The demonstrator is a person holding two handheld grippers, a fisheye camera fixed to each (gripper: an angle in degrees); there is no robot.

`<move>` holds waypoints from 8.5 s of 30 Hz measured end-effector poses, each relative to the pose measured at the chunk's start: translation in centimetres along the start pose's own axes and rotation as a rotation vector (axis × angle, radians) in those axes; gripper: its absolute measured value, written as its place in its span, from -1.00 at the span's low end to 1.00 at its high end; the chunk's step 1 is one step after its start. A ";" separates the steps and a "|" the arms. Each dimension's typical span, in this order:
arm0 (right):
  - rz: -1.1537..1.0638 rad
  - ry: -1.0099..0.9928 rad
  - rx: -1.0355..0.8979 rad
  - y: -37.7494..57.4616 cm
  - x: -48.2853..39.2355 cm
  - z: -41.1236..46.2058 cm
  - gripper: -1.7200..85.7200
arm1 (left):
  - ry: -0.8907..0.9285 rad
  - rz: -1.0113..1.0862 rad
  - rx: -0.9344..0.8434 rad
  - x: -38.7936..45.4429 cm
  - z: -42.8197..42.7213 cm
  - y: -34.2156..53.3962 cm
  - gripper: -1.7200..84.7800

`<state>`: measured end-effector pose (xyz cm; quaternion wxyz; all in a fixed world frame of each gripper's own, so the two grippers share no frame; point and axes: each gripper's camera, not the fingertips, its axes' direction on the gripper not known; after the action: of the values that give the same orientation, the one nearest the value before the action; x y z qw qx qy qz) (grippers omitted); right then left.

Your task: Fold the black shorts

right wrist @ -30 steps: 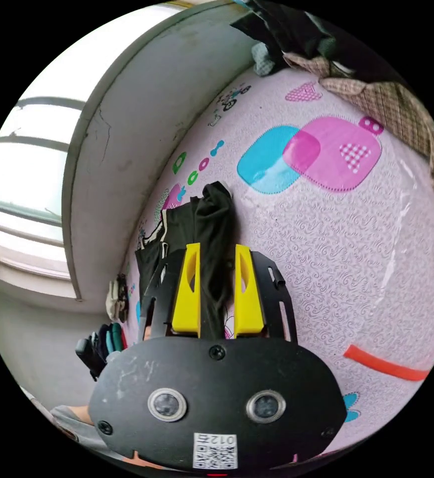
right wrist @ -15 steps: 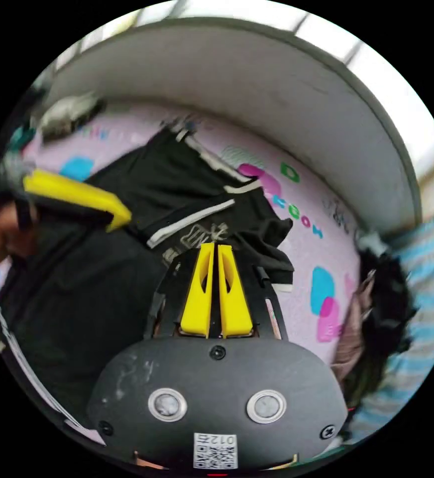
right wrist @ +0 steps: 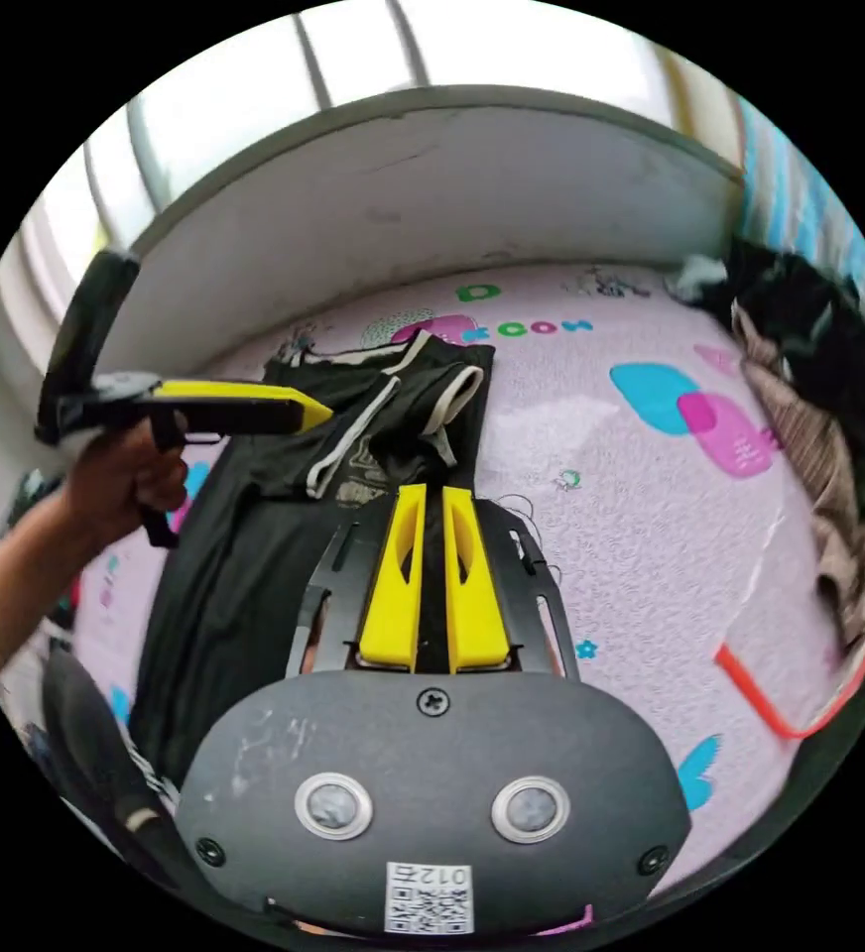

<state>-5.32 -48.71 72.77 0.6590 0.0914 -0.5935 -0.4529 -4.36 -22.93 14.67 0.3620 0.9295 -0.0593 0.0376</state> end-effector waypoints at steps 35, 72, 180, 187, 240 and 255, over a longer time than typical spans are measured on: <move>-0.231 0.035 0.317 13.6 -20.8 3.1 -0.95 | 0.431 -0.281 0.214 -22.5 -10.4 -1.4 -0.92; -0.295 -0.180 -0.121 18.9 -24.9 9.2 -0.98 | 0.182 -0.446 -0.079 -29.6 -9.6 15.5 -0.94; 0.290 -0.824 -0.444 38.9 -4.0 -18.8 -0.96 | 0.729 -0.286 -0.531 -11.0 -9.2 58.1 -0.93; 0.319 -0.918 -0.317 39.5 -3.9 -25.2 -0.96 | 0.901 -0.316 -0.301 -11.6 -14.6 63.3 -0.93; 0.211 -0.982 -0.173 16.1 -4.5 -28.9 -0.96 | 1.014 -0.397 0.016 -24.8 -27.2 56.6 -0.91; 0.459 -0.775 -0.314 2.4 2.7 -0.8 -0.83 | 0.897 -0.783 0.056 -41.0 -10.3 44.6 -0.87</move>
<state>-3.76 -49.56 76.02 0.4777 -0.3184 -0.7249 -0.3807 -51.32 -45.10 47.45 0.3141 0.7849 0.4475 0.2917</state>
